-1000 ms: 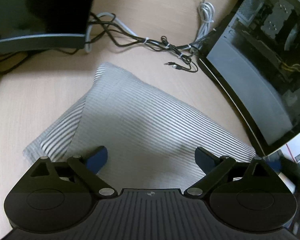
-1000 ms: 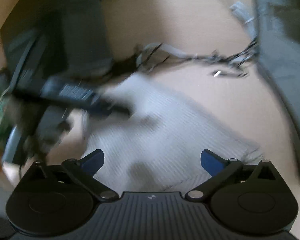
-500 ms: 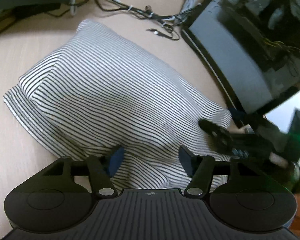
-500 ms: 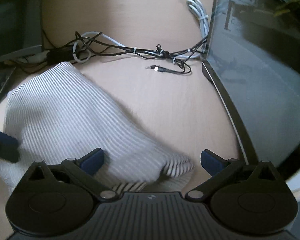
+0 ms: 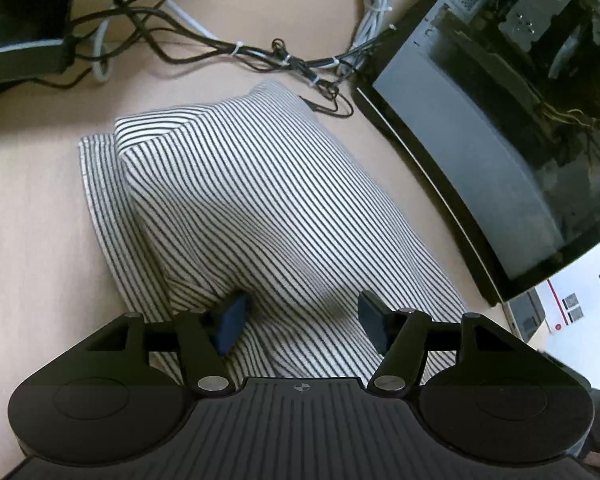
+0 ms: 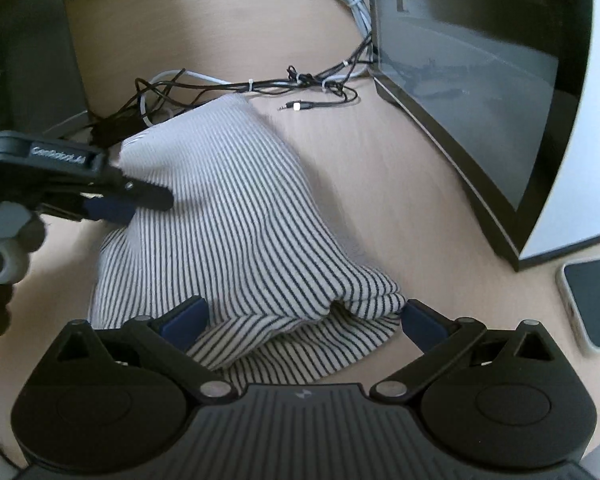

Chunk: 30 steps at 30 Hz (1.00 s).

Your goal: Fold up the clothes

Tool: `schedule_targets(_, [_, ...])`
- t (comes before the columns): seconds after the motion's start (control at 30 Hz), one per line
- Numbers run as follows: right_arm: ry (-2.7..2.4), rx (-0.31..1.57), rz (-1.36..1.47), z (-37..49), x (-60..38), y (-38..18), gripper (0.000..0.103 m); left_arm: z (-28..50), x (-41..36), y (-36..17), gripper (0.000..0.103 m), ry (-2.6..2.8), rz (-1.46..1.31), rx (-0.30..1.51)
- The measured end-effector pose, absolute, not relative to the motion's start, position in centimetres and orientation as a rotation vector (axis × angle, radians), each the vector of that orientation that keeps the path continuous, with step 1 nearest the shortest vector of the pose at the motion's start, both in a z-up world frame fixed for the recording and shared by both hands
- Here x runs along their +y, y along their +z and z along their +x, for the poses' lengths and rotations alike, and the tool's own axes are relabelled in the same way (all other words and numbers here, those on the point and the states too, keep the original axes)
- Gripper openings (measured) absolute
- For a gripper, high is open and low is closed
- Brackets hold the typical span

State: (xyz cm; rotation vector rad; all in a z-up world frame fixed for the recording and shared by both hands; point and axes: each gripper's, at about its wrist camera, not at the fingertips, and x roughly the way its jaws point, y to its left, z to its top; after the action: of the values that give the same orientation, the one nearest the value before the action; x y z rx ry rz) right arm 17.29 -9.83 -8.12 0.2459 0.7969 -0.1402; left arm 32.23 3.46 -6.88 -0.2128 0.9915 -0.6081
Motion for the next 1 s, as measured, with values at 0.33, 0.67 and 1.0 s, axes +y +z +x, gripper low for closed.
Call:
schedule_targets(0.33, [-0.157,0.804,0.328,17.3,-9.9,-8.9,0.103,29.0,4.0,-4.9,0.074,-0.577,-0.098,0.927])
schedule_targets(0.67, [-0.051,0.574,0.254,17.3,-12.4,-4.4,0.103,24.0,2.6,-5.1,0.085,-0.710,-0.136,0.978])
schedule_targets(1.0, [-0.063,0.716,0.123,20.2,-10.0,-7.8,0.052,23.8,3.9,-6.5,0.079,-0.568,-0.062,1.000])
